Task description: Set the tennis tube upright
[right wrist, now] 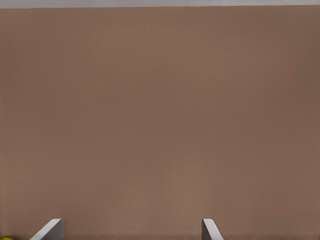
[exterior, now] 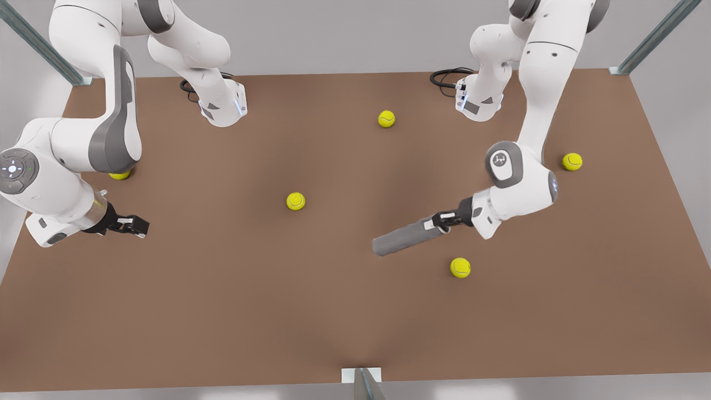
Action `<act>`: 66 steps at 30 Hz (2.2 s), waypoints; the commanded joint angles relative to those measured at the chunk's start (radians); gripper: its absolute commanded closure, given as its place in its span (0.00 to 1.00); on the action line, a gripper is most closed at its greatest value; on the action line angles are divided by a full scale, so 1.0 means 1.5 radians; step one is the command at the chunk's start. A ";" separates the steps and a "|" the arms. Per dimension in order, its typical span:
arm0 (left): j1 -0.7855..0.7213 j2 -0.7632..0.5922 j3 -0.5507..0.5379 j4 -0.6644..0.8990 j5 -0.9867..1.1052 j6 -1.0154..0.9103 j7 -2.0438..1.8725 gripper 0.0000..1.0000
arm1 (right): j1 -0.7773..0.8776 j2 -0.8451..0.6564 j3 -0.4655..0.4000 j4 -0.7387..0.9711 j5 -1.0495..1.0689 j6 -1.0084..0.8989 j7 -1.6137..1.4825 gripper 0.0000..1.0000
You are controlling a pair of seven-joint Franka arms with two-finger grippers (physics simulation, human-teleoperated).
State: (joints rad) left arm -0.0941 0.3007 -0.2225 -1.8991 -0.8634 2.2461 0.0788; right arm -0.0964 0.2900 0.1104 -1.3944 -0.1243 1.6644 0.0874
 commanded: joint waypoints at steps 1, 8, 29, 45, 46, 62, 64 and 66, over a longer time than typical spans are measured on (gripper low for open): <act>-0.001 -0.001 0.000 0.000 0.044 0.000 0.002 0.79 | 0.001 0.000 0.000 0.000 0.000 0.000 0.000 0.00; 0.000 -0.051 0.040 0.000 0.156 -0.066 -0.014 0.79 | 0.004 0.000 0.000 0.000 -0.002 0.000 0.000 0.00; 0.055 -0.091 0.071 0.068 0.528 -0.221 -0.083 0.79 | 0.006 0.000 0.000 -0.002 -0.002 0.000 0.000 0.00; 0.058 -0.021 0.071 0.081 0.571 -0.180 -0.175 0.79 | 0.006 0.000 0.000 -0.001 -0.002 0.000 -0.001 0.00; 0.058 -0.021 0.070 0.081 0.573 -0.180 -0.191 0.79 | 0.006 0.000 0.000 -0.001 -0.002 0.000 -0.001 0.00; 0.057 -0.018 0.070 0.092 0.574 -0.183 -0.188 0.00 | 0.005 0.000 0.000 0.000 -0.001 0.000 -0.002 0.00; 0.057 -0.018 0.070 0.097 0.574 -0.184 -0.188 0.00 | 0.005 0.000 0.000 0.001 -0.001 0.001 -0.002 0.00; 0.057 -0.018 0.070 0.108 0.574 -0.185 -0.188 0.00 | 0.005 0.000 0.000 0.000 -0.001 0.000 -0.002 0.00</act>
State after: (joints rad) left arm -0.0090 0.2731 -0.1181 -1.7353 -0.0046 1.9681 -0.2025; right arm -0.0890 0.2900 0.1104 -1.3930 -0.1258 1.6644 0.0844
